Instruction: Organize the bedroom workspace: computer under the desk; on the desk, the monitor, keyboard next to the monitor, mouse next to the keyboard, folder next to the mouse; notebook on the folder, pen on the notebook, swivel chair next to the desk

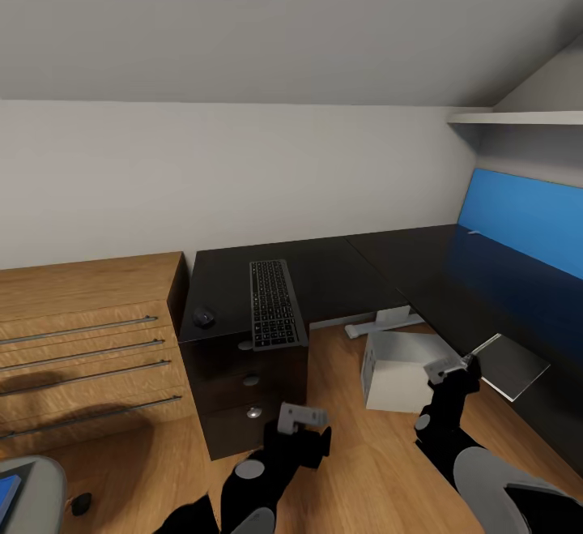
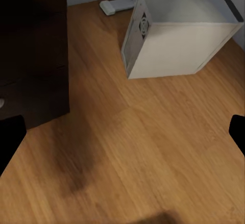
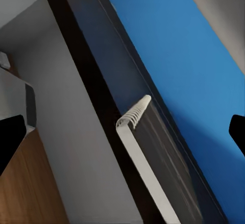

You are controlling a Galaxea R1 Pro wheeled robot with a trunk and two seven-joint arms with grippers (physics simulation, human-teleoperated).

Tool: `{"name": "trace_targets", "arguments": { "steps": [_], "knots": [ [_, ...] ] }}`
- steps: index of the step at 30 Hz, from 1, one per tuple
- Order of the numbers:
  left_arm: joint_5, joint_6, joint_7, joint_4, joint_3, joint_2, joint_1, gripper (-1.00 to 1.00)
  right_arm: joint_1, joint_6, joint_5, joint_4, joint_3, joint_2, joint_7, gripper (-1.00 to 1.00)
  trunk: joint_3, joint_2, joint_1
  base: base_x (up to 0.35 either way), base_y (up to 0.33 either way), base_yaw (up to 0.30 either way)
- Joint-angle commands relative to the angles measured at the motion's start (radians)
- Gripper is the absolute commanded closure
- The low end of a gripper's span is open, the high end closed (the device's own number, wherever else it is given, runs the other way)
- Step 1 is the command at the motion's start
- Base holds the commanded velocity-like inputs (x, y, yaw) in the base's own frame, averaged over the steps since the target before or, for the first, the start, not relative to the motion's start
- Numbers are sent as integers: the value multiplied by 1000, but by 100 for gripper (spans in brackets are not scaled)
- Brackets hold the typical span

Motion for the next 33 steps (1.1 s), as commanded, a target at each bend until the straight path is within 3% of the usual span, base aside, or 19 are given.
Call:
{"name": "trace_targets", "arguments": {
  "steps": [1,15,33],
  "knots": [
    [6,-9,8,-1,-9,5,-1,-100,-1,-3,4,1,-8,-2,2,-100,-1,-1,0,0,0,0],
    [8,-58,7,-1,-54,38,-1,-100,-1,97,-102,-54,-8,-41,74,-100,-1,-1,0,0,0,0],
    [8,-59,7,-1,-64,42,-1,-100,-1,101,-113,-61,-8,-61,77,-100,-1,-1,0,0,0,0]
  ]
}}
